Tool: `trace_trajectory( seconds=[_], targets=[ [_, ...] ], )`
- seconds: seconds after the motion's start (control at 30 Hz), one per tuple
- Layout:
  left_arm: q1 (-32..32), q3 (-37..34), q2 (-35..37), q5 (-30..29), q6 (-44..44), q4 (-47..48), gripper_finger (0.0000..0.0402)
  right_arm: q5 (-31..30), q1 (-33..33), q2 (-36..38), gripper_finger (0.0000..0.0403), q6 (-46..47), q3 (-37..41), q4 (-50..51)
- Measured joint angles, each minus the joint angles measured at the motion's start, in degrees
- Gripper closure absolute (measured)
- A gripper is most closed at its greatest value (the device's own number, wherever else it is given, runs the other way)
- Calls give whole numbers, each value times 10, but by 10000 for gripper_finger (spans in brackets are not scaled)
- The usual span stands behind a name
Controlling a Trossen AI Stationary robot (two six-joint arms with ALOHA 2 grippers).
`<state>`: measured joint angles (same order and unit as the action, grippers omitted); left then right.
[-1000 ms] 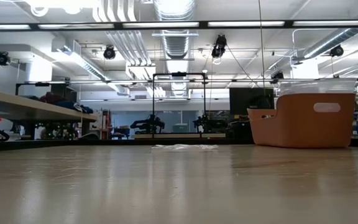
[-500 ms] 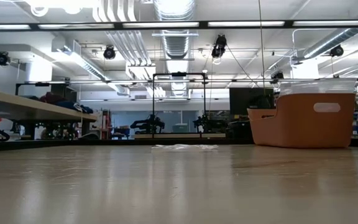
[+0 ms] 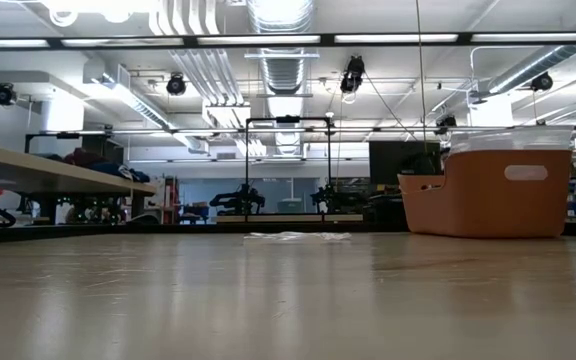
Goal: Roll bandage
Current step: Roll the green bandage
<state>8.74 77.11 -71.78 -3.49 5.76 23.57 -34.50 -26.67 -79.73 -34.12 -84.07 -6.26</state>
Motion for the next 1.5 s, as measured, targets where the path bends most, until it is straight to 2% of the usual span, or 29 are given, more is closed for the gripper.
trace_trajectory(
  seconds=[0.23, 0.4, 0.57, 0.67, 0.93, 1.1, 1.33, 1.5],
  targets=[
    [1, -44, 1, 0, -7, -45, 153, 0, -3, 14, 400, -3, 0, 1],
    [0, -68, 10, -8, -9, -54, 163, -1, -5, 24, 400, -4, 0, 2],
    [0, -95, 30, -45, -19, -60, 176, -2, -5, 26, 400, -4, 0, 3],
    [-2, -112, 52, -61, -27, -94, 179, -2, -5, 27, 400, -3, 0, 2],
    [-2, -163, 117, -62, -62, -285, 158, -2, -5, 27, 400, 18, 0, 11],
    [-2, -227, 128, -61, -85, -354, 133, -1, -5, 27, 400, 18, 0, 13],
    [-2, -334, 74, -45, -133, -562, 123, -1, -5, 27, 400, 20, 0, 15],
    [-2, -355, 7, -43, -136, -716, 122, -1, -4, 27, 400, 20, 0, 15]
  ],
)
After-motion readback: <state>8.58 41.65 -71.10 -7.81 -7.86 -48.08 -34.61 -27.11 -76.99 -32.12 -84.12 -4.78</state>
